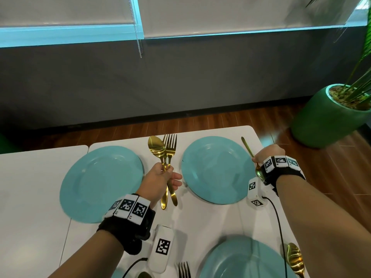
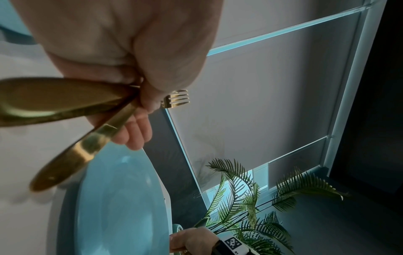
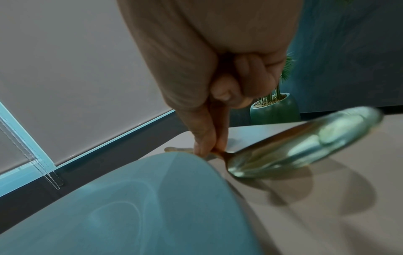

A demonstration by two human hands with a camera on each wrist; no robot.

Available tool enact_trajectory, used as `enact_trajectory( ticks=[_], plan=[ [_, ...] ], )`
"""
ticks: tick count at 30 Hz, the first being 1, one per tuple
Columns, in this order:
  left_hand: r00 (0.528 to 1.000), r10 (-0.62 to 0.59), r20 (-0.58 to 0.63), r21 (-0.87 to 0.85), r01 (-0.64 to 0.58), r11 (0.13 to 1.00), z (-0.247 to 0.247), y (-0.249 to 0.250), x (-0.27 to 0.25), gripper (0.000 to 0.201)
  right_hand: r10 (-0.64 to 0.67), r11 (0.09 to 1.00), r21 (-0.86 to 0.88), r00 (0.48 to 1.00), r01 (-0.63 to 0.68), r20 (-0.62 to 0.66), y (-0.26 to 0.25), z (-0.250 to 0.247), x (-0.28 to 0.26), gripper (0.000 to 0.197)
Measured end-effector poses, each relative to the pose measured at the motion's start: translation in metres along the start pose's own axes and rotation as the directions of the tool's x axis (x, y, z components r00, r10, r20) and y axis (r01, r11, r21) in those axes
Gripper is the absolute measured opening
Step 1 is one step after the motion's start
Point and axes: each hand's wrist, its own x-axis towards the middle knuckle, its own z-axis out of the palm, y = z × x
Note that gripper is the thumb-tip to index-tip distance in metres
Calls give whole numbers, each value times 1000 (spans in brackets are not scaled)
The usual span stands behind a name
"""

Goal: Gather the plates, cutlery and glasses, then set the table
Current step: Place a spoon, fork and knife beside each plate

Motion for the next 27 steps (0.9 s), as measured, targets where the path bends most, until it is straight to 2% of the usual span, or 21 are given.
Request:
enact_trajectory(
  ticks=[3,5,6,8,10,11,13,15,16,17,21,27],
  plan=[
    [1000,2,-7,2,-2,1000,-1,0,0,14,10,1000,-27,1000,-10,-10,-2,-4,-2,46],
    [1000,5,-16,-4,-5,1000,-3,0,0,16,-7,1000,0,1000,7,-22,-7,-14,-9,41],
    [1000,5,-19,-12,-6,1000,-3,1,-1,17,-58,997,45,998,59,-24,-12,-19,-14,32],
    [1000,-4,-25,-21,4,1000,-4,2,-2,20,-270,940,188,958,285,-100,-28,-24,-35,22],
    [999,-20,-30,-16,19,1000,-4,3,-3,21,-512,789,276,836,549,-200,-51,-23,-81,22],
    [999,-23,-29,-4,23,1000,-4,4,-4,21,-631,699,269,748,663,-206,-62,-21,-106,22],
    [1000,-23,-7,27,23,999,-4,6,-7,21,-833,524,132,538,841,-126,-78,-11,-148,23],
    [1000,-21,23,62,20,998,-5,8,-11,21,-942,335,-16,335,942,-19,-87,0,-173,24],
    [999,-25,32,74,22,997,-6,9,-14,20,-962,272,-60,274,960,25,-90,4,-181,24],
    [999,-29,37,81,26,996,-8,10,-16,20,-969,235,-99,241,967,59,-92,5,-186,24],
    [997,-53,55,74,48,996,-18,11,-26,17,-954,176,-246,227,953,197,-96,2,-197,26],
    [995,-53,81,119,43,992,-31,4,-36,17,-918,125,-317,231,940,323,-98,-4,-214,31]
  ],
)
